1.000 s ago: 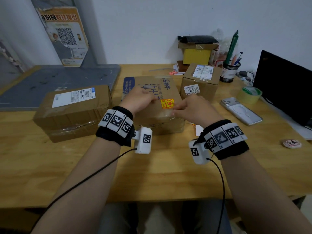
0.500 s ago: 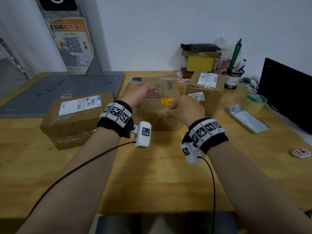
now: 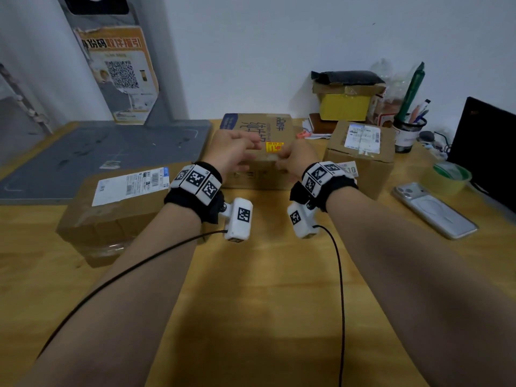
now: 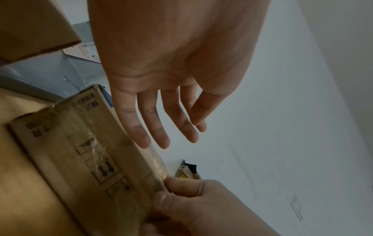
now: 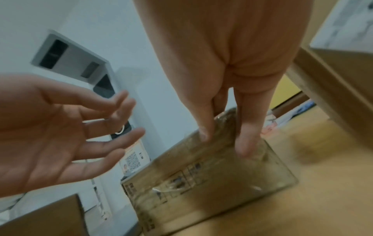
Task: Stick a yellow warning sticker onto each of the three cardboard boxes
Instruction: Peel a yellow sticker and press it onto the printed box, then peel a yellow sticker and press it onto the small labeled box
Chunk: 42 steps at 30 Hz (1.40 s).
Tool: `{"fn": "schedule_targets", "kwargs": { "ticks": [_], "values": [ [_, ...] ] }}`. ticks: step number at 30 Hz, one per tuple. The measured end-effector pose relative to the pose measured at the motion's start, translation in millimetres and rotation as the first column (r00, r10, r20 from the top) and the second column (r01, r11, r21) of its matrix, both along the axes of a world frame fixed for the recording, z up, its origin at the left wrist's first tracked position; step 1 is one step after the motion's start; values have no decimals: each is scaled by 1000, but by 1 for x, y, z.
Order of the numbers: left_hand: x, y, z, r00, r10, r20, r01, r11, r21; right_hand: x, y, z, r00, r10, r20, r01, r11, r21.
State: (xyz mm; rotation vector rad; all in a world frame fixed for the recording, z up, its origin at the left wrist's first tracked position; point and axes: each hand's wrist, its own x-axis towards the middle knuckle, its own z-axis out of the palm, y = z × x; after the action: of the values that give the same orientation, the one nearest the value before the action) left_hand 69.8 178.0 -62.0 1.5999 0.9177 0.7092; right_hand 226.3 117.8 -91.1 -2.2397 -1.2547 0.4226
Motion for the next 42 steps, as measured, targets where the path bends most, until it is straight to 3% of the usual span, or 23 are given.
{"fn": "schedule_targets", "kwargs": {
  "ticks": [4,7,12,15,17,19,22,25,29,33,38,42],
  "values": [
    [12,5,2,999,6,46,-5,999,-37,13,-4,4,996,61,-61,-61,998,-1],
    [32,-3,0,996,-23,86,31,996,-86,31,-28,18,990,-56,-132,86,968,234],
    [88,-36,1,985,-160,68,167,979,-116,65,-95,32,952,-307,5,266,833,485],
    [112,-59,3,973,-231,6,230,960,-158,92,-117,24,866,-489,104,424,829,366],
    [122,-71,-1,956,-292,-10,281,928,-244,101,-128,15,874,-483,59,466,866,184],
    [128,-79,-6,949,-311,-45,284,911,-299,100,-136,6,905,-424,-28,424,897,127],
    [129,-89,-7,966,-254,-49,235,940,-248,93,-144,-2,890,-432,-148,455,868,198],
    [114,-98,0,981,-186,44,191,968,-160,87,-150,0,849,-438,-297,521,791,321],
    [71,-109,13,994,22,108,-17,998,-53,53,-160,20,839,-396,-374,543,654,527],
    [17,-119,16,992,119,28,-120,993,16,14,-167,25,886,-330,-327,460,718,522],
    [-38,-128,-10,975,213,-59,-217,974,-66,-27,-168,13,923,-245,-297,353,845,402],
    [-56,-134,-33,964,238,-119,-249,965,-88,-41,-164,-10,929,-203,-308,301,901,313]
  ]
}}
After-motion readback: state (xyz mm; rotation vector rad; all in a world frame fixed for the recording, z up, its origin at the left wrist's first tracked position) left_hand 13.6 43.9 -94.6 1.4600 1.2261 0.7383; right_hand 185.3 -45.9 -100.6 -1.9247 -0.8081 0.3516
